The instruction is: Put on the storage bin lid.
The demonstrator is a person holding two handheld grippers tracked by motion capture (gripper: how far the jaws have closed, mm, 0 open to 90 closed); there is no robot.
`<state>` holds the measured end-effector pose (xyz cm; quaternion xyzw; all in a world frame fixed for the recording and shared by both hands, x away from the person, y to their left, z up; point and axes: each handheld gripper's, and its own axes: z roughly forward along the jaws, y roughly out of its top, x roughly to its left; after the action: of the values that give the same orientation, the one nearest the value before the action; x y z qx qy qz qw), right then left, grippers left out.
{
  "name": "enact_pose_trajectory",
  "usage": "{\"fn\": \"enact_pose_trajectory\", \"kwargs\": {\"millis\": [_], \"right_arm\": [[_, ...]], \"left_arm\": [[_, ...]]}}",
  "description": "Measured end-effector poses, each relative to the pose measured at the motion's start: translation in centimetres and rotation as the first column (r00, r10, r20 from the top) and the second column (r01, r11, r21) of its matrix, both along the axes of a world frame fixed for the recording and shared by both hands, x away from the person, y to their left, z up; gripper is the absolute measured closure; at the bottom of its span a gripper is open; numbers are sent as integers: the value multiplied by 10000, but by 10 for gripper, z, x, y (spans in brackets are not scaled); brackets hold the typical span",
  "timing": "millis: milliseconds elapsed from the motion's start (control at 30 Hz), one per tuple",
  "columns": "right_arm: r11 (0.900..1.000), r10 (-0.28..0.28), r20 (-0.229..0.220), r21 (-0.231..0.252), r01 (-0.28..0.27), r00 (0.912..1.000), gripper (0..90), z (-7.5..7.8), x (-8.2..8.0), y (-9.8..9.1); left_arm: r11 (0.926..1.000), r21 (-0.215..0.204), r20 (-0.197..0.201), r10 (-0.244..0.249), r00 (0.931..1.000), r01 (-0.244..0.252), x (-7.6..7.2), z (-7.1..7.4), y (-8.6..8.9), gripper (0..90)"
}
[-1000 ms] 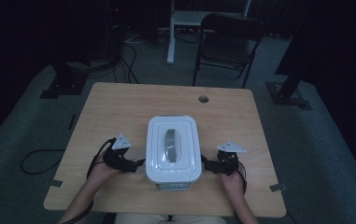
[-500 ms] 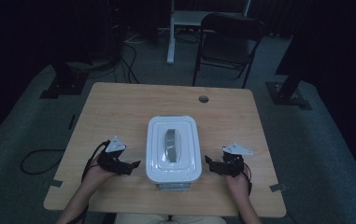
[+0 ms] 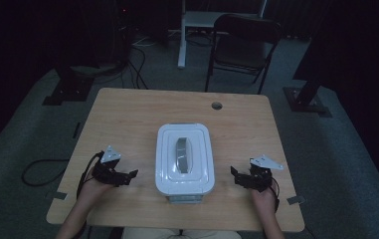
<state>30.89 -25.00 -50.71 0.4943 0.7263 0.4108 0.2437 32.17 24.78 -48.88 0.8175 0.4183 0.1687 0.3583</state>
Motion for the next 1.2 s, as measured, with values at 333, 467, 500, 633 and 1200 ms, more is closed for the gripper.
{"fn": "enact_pose_trajectory", "kwargs": {"millis": [333,467,500,633,1200], "right_arm": [[9961,-880,12,-33,880,9961,133,-1,-6,-29],[9933,-1145,63,-115,1146,9934,133,-1,-9,-38],[9929,-1185,42,-124,1185,9929,133,-1,-9,-39],[9866,-1615,-26,-224,1614,9869,133,-3,-12,-50],[9463,-3148,-1220,-1176,3012,9413,137,-18,-15,-67]], "left_arm": [[9967,269,-42,767,9970,-766,-5,-7,22,101],[9933,330,-140,1109,9937,-1104,-7,-10,29,101],[9913,379,-204,1272,9917,-1264,-8,-11,32,101],[9855,225,-480,1693,9844,-1684,-9,-13,39,101],[9556,413,-327,2930,9556,-2916,-23,-24,62,101]]}}
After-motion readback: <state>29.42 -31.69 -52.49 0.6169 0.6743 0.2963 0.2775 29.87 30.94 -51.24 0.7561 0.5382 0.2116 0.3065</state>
